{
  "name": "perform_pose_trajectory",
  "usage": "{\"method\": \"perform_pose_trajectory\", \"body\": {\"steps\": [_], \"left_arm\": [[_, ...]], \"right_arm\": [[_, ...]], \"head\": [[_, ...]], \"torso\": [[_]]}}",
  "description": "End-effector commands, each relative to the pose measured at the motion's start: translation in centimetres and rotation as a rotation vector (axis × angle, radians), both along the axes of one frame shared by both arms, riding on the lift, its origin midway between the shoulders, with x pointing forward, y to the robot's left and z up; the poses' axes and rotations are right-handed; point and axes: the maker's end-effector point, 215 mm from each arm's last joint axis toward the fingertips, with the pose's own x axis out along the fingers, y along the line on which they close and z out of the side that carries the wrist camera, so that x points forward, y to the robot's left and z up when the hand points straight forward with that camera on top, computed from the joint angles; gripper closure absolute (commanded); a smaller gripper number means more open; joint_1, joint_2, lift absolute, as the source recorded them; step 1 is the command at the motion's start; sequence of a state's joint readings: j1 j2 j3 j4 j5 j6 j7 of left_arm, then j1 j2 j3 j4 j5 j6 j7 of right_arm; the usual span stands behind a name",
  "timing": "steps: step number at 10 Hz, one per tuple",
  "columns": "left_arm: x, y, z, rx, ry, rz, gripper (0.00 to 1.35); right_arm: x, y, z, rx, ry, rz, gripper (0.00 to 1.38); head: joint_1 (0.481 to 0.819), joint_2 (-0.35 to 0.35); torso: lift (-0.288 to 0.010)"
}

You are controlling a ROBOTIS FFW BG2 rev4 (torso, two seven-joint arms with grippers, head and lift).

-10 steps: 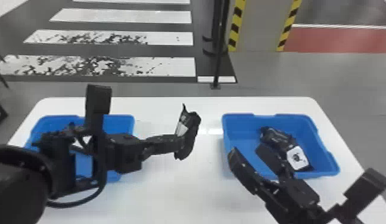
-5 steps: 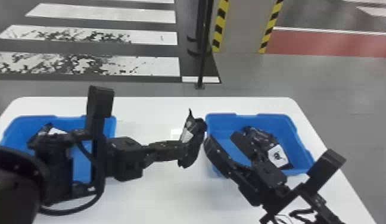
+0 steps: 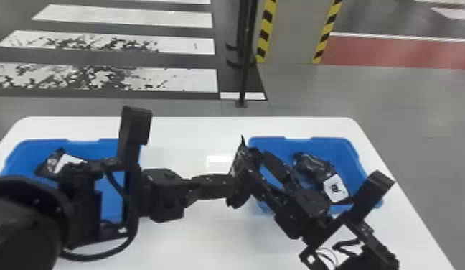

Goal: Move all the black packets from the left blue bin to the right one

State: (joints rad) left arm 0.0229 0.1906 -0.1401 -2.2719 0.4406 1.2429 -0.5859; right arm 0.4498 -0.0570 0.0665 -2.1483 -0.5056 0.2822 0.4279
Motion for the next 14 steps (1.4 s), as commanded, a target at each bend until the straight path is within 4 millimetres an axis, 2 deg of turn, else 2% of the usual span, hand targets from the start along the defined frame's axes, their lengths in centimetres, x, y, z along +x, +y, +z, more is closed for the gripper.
{"method": "perform_pose_trajectory", "body": {"steps": [1, 4, 6, 7, 8, 9, 11, 12, 14], "left_arm": [[0.1, 0.1, -0.2, 0.0, 0.005, 0.003, 1.2], [0.2, 0.2, -0.1, -0.005, 0.004, 0.009, 1.2], [0.1, 0.2, 0.0, -0.019, 0.009, 0.011, 1.19], [0.6, 1.0, 0.1, -0.043, 0.003, 0.05, 0.92], [0.9, 2.5, -0.2, -0.07, 0.011, 0.105, 0.44], [0.7, 3.6, -0.2, -0.09, 0.009, 0.138, 0.11], [0.0, 6.7, -0.2, -0.085, 0.001, 0.205, 0.15], [-0.2, 8.7, -1.0, -0.064, 0.011, 0.24, 0.16], [-0.3, 13.1, -1.2, -0.017, -0.002, 0.321, 0.16]], "right_arm": [[0.1, 0.3, 0.0, 0.004, -0.001, 0.007, 1.32], [-0.7, 2.1, -0.1, 0.061, 0.029, 0.058, 1.29], [-0.7, 2.1, 0.1, 0.069, 0.027, 0.061, 1.29], [-0.6, 1.9, 0.2, 0.073, 0.027, 0.058, 1.29], [0.0, 0.8, -0.4, 0.059, 0.03, 0.035, 1.29], [1.0, -1.0, -0.9, 0.038, 0.03, 0.004, 1.29], [3.4, -4.8, -2.4, -0.016, 0.036, -0.057, 1.29], [4.8, -7.2, -4.3, -0.05, 0.059, -0.095, 1.29], [7.6, -11.1, -7.6, -0.131, 0.101, -0.151, 1.29]], "head": [[0.695, -0.106], [0.695, -0.088], [0.695, -0.076], [0.695, -0.073], [0.695, -0.069], [0.695, -0.064], [0.695, -0.068], [0.695, -0.075], [0.695, -0.079]], "torso": [[-0.14], [-0.14], [-0.14], [-0.14], [-0.14], [-0.14], [-0.14], [-0.14], [-0.14]]}}
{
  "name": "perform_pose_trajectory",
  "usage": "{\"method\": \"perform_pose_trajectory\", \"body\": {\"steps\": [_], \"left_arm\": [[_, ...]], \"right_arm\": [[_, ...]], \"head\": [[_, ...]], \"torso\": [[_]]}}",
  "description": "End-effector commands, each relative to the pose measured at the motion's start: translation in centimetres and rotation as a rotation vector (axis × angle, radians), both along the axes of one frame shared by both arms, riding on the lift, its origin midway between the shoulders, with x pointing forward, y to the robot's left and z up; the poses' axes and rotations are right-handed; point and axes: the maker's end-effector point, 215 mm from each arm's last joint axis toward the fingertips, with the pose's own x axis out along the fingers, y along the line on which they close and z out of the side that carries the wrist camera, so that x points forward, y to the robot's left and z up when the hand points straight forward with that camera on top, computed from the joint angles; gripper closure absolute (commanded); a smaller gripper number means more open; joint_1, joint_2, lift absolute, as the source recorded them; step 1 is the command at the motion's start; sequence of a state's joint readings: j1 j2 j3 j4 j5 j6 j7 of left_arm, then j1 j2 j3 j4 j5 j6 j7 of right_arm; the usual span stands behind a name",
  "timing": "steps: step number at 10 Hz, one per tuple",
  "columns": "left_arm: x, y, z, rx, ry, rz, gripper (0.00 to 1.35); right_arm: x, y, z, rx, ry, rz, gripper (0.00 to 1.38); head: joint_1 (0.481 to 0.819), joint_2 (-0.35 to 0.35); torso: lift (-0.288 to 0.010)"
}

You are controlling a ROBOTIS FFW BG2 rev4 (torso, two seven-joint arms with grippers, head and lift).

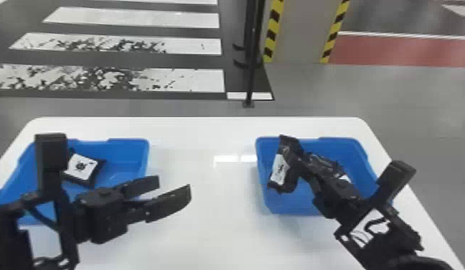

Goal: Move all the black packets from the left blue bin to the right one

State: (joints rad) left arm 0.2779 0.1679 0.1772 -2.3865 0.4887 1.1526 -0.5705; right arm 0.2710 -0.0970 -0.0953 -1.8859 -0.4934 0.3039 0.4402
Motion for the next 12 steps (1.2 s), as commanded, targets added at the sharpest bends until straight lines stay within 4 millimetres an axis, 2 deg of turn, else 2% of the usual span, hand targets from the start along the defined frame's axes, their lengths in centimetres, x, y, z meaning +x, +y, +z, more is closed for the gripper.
{"method": "perform_pose_trajectory", "body": {"steps": [1, 3, 4, 5, 6, 7, 8, 9, 11, 12], "left_arm": [[0.3, 3.1, 0.3, 0.029, -0.013, 0.066, 0.16], [0.9, 4.9, 1.1, 0.037, -0.035, 0.109, 0.16], [1.0, 5.4, 1.1, 0.044, -0.038, 0.12, 0.16], [1.0, 5.8, 1.0, 0.048, -0.037, 0.129, 0.16], [1.0, 6.3, 1.1, 0.05, -0.039, 0.139, 0.16], [1.1, 6.9, 1.1, 0.056, -0.04, 0.149, 0.16], [1.6, 8.2, 1.2, 0.082, -0.051, 0.177, 0.16], [2.7, 12.4, 1.0, 0.171, -0.067, 0.265, 0.16], [3.0, 18.8, 0.6, 0.271, -0.056, 0.396, 0.16], [3.0, 20.7, 0.2, 0.305, -0.038, 0.431, 0.16]], "right_arm": [[2.0, -2.2, -2.8, -0.033, 0.044, -0.025, 1.29], [3.8, -4.4, -4.4, -0.056, 0.071, -0.062, 1.27], [4.6, -5.9, -5.0, -0.071, 0.069, -0.091, 1.07], [4.4, -7.0, -5.1, -0.069, 0.066, -0.115, 0.77], [3.0, -7.6, -5.3, -0.078, 0.053, -0.139, 0.38], [1.4, -7.8, -4.5, -0.099, 0.027, -0.162, 0.15], [-1.1, -7.8, -3.2, -0.119, -0.009, -0.197, 0.08], [-3.9, -7.6, -1.4, -0.154, -0.044, -0.224, 0.11], [-8.8, -6.9, 0.5, -0.171, -0.056, -0.249, 0.11], [-11.0, -7.1, 1.0, -0.174, -0.053, -0.274, 0.11]], "head": [[0.695, -0.078], [0.695, -0.061], [0.695, -0.061], [0.695, -0.069], [0.695, -0.075], [0.695, -0.082], [0.695, -0.087], [0.695, -0.083], [0.695, -0.007], [0.695, 0.046]], "torso": [[-0.14], [-0.14], [-0.14], [-0.14], [-0.14], [-0.14], [-0.14], [-0.14], [-0.14], [-0.14]]}}
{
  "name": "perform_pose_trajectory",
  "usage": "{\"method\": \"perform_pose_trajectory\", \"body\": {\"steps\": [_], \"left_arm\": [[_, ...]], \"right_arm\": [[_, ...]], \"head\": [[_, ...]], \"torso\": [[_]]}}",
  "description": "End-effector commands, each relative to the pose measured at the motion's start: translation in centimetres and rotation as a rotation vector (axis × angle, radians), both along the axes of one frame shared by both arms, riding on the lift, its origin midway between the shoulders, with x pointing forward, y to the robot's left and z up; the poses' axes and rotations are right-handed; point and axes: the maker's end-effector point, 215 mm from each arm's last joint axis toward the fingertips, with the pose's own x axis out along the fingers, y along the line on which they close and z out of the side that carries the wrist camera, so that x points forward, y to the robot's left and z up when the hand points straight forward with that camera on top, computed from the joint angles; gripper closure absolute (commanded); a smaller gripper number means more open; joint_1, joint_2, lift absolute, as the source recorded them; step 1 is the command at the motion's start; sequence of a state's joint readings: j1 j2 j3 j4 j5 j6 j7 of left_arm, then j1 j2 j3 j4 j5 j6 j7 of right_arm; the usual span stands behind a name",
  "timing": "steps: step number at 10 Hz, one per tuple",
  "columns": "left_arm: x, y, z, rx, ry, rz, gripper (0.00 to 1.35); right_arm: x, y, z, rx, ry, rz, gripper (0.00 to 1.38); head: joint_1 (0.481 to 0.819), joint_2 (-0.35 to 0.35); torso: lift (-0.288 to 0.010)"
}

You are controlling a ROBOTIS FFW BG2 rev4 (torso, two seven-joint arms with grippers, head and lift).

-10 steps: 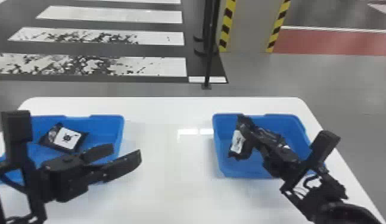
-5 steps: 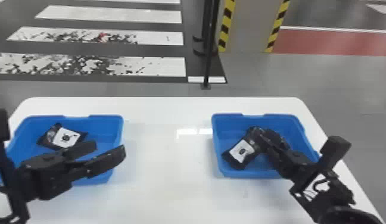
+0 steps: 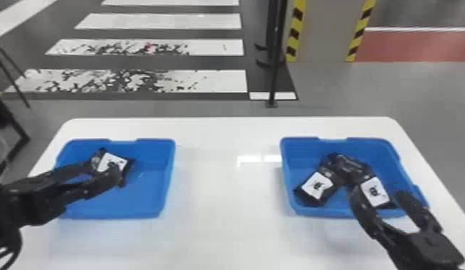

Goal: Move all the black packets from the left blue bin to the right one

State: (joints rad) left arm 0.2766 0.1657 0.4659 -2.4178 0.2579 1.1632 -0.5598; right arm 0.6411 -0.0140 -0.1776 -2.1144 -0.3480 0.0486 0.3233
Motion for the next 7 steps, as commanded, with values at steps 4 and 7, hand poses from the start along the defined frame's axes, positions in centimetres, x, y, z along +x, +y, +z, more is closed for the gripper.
{"method": "perform_pose_trajectory", "body": {"steps": [4, 7], "left_arm": [[2.9, 10.1, -1.8, 0.077, 0.056, 0.204, 0.16], [8.5, 12.4, -4.1, 0.062, 0.122, 0.241, 0.16]], "right_arm": [[-7.1, 0.3, 0.1, -0.003, 0.06, -0.021, 0.11], [-8.0, 1.4, -0.7, 0.03, 0.087, -0.008, 0.12]], "head": [[0.695, 0.188], [0.695, 0.253]], "torso": [[-0.14], [-0.14]]}}
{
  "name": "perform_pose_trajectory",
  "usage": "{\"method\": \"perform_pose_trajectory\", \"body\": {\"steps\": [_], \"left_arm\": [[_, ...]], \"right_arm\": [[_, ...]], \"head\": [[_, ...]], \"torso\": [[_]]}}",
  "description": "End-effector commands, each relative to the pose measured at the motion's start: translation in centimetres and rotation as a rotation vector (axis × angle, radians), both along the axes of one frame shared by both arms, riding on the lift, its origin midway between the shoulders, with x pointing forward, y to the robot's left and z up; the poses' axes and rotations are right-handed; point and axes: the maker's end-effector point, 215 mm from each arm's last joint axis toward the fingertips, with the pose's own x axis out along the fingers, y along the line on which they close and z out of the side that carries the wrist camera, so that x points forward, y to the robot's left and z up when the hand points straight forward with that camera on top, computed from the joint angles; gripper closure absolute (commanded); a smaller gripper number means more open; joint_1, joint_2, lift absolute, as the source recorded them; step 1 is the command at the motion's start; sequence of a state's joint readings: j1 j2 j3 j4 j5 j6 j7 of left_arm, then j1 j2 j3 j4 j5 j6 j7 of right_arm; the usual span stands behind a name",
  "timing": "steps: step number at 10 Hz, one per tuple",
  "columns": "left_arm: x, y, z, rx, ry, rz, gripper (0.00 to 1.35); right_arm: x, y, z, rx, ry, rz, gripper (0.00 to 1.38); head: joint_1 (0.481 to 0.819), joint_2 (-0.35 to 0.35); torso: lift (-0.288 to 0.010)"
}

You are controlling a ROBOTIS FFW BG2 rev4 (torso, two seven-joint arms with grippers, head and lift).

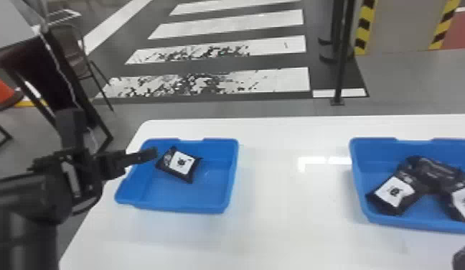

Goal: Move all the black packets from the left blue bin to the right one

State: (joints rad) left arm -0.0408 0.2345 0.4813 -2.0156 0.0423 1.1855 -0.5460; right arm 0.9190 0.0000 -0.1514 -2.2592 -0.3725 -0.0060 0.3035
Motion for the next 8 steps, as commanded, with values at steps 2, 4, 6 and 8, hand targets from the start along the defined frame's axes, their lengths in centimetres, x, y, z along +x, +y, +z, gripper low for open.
{"method": "perform_pose_trajectory", "body": {"steps": [2, 4, 6, 8], "left_arm": [[4.0, 0.0, -2.7, -0.012, 0.086, 0.007, 0.15], [5.9, -1.4, -5.5, -0.001, 0.189, -0.029, 0.15], [6.0, -2.7, -8.2, 0.01, 0.278, -0.061, 0.15], [6.6, -2.3, -9.5, 0.057, 0.334, -0.064, 0.13]], "right_arm": [[-0.2, 0.5, -0.6, 0.021, 0.018, 0.006, 0.12], [-0.2, 0.9, -0.8, 0.031, 0.024, 0.012, 0.12], [-0.1, 1.2, -1.1, 0.038, 0.031, 0.02, 0.12], [-0.2, 1.3, -1.6, 0.05, 0.041, 0.022, 0.12]], "head": [[0.695, 0.265], [0.695, 0.259], [0.695, 0.24], [0.695, 0.227]], "torso": [[-0.14], [-0.14], [-0.14], [-0.14]]}}
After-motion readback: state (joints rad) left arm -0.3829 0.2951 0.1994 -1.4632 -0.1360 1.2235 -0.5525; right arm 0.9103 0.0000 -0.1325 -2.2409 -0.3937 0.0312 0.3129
